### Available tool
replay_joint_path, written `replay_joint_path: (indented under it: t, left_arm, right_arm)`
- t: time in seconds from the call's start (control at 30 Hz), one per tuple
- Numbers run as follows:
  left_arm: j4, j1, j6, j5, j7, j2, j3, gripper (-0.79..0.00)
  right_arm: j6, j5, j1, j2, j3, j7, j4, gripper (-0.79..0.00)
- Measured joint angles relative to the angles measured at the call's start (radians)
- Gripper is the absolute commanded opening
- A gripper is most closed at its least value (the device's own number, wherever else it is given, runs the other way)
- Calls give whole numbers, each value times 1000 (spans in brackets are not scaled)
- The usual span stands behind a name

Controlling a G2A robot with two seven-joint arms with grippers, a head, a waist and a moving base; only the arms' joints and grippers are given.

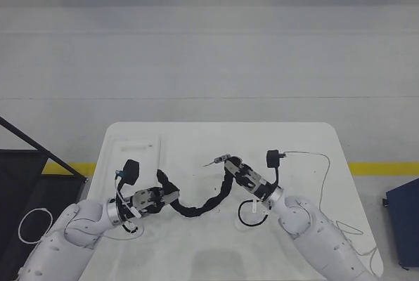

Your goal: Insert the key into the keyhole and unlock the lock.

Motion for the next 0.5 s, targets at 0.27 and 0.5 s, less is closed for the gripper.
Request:
replay_joint_path:
  t: [0.27,0.5]
  left_arm:
    - [-24,-18,111,306,89,-19,81,-785]
    - [-48,-5,108,444,42,-23,154,-785]
  right_arm:
    - [176,-119,-139,43,150,80,-176,-785]
    - [304,-198,-299,76,275,185,-390,-785]
